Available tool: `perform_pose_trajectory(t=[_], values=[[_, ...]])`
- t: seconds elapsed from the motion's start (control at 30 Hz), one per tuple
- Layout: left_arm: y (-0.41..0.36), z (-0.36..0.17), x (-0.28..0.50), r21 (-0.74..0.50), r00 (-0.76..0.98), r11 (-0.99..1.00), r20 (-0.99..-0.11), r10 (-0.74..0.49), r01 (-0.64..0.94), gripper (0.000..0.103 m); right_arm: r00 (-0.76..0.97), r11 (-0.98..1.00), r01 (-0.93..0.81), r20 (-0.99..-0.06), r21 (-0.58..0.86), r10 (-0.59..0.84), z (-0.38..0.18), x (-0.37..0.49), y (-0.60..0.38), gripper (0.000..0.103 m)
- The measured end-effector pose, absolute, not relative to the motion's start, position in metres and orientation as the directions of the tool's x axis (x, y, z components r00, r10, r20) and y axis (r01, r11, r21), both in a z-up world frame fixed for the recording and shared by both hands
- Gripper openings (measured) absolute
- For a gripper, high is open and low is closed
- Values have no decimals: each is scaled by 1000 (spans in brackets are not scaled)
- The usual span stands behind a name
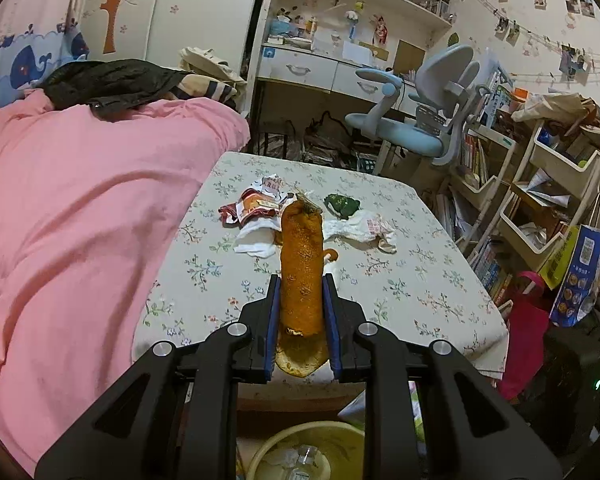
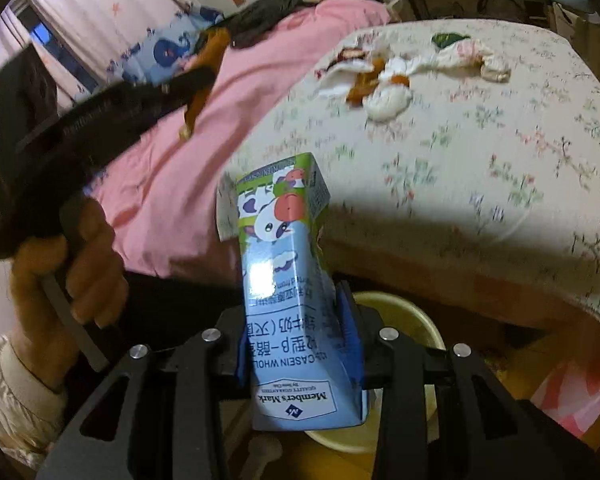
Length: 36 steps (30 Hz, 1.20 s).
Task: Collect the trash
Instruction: 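Carry the carton to the yellow bucket and open the right tool while the left tool holds the scrap, then lower the orange scrap into the yellow bucket and open the left tool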
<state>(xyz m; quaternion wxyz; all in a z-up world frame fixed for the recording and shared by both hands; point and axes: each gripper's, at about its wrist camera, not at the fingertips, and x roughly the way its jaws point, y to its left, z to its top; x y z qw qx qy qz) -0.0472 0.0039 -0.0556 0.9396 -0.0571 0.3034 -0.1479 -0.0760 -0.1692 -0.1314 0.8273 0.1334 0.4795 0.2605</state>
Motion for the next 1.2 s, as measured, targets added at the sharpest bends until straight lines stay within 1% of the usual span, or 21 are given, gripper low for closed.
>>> perform_pose_trajectory(t=[0.23,0.3,0.37,0.43,0.57,0.67,0.9,1.0,1.2], values=[[0,-60,-56,-188,765,949,-561,-316,254,19,322,848,-301,-791,436,521,-155,-83,-157,38],[-2,-62,-60,-184,763,949,-564,-317,257,19,314,852,-299,-799,429,513,-158,-84,-156,43],[-2,-63,-62,-181,761,948,-567,-317,260,19,317,854,-295,-799,429,511,-158,-84,-158,45],[-3,-64,-65,-179,758,948,-570,-318,263,19,330,857,-286,-796,428,508,-157,-84,-161,48],[-5,-67,-69,-172,753,947,-576,-319,270,19,388,866,-250,-775,433,500,-149,-83,-172,51],[-8,-69,-73,-166,748,946,-581,-322,278,19,445,874,-220,-753,433,485,-143,-79,-180,55],[-17,-77,-87,-144,727,940,-602,-331,308,19,578,894,-161,-695,418,429,-123,-80,-200,60],[-23,-82,-93,-133,713,937,-617,-333,322,19,630,909,-146,-672,389,389,-115,-82,-202,65],[-34,-98,-107,-113,661,927,-671,-336,357,19,711,930,-99,-629,355,316,-103,-84,-214,67]])
